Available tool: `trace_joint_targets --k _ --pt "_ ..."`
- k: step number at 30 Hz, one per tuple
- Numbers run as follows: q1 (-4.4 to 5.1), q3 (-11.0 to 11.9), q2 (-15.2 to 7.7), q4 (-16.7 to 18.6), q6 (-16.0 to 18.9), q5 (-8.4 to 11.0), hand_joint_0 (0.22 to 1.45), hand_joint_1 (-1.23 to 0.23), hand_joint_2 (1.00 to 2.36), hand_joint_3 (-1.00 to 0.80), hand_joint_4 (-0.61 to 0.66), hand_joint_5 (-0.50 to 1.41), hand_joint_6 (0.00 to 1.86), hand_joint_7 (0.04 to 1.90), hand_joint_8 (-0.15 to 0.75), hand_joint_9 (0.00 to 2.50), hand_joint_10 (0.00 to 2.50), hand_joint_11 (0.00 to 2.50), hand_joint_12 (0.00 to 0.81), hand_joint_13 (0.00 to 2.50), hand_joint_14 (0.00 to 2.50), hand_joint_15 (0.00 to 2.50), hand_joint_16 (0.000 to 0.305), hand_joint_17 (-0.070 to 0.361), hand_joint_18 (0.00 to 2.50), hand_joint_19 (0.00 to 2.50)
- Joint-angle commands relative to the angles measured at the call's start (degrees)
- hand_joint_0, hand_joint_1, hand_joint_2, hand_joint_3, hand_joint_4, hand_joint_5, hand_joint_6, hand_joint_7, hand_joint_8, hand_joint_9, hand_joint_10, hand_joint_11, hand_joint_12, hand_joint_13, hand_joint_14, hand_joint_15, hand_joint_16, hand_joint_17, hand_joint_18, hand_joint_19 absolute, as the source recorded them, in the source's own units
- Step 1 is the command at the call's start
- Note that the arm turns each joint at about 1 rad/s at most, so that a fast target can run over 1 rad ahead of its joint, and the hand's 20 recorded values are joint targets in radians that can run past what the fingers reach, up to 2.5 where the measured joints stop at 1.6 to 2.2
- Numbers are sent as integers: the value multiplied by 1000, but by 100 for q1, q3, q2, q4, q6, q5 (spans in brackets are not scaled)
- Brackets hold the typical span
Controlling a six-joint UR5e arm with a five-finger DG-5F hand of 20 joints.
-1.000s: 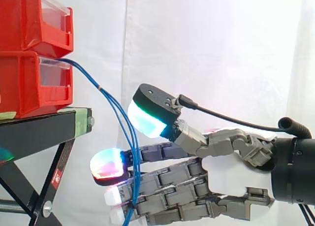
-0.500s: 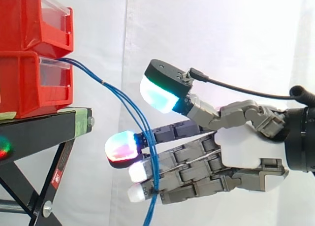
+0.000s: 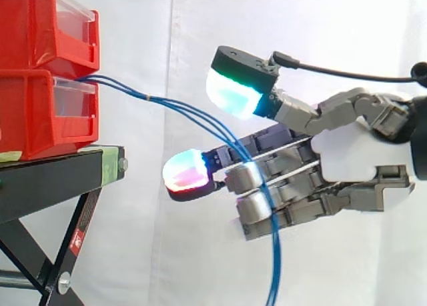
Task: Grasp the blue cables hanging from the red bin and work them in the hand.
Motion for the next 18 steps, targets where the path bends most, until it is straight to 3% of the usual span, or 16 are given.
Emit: trace_joint_targets --k 1,3,4,5,6,7,9,10,12,13,16,18 --pt "41 3 125 -263 -2 85 809 -599 1000 -1000 231 -9 6 750 287 1100 225 1459 348 1215 12 1423 42 93 725 397" --pt "68 -6 160 -403 24 129 826 -615 1000 -1000 247 26 8 784 263 1078 738 1416 325 1284 107 1659 44 99 824 607" --pt "85 -6 196 -447 33 155 831 -618 1000 -1000 249 28 7 790 258 1073 815 1427 324 1274 162 1661 44 100 833 645" --pt "94 3 240 -482 51 173 834 -619 1000 -1000 249 38 8 794 253 1048 1047 1384 317 1247 371 1627 45 101 862 714" --pt "103 3 257 -500 51 181 838 -619 1000 -1000 260 48 8 815 246 1028 1272 1393 323 1199 749 1555 45 102 921 798" --pt "112 3 292 -517 51 190 838 -619 1000 -1000 263 57 8 823 248 1015 1372 1368 322 1183 900 1527 45 102 956 825" --pt "138 3 407 -658 24 269 843 -618 1000 -1000 277 95 8 873 245 985 1844 1340 320 1156 1407 1429 44 100 1053 999" --pt "156 -6 477 -746 24 322 844 -618 1000 -1000 284 95 9 883 248 984 1929 1323 317 1151 1470 1419 45 100 1085 1022" --pt "173 -6 530 -851 24 384 844 -617 1000 -1000 282 126 9 919 248 948 2276 1369 317 1101 1930 1375 44 98 1188 1199" --pt "200 3 617 -983 24 471 844 -617 1000 -1000 282 127 10 928 250 932 2415 1365 318 1086 2013 1382 42 96 1191 1225" --pt "226 3 688 -1089 24 551 843 -617 1000 -1000 291 144 8 968 253 886 2500 1476 329 1017 2416 1367 42 95 1271 1383" --pt "270 3 758 -1177 33 647 842 -616 1000 -1000 300 157 8 976 256 868 2500 1545 334 985 2500 1346 42 94 1333 1456"
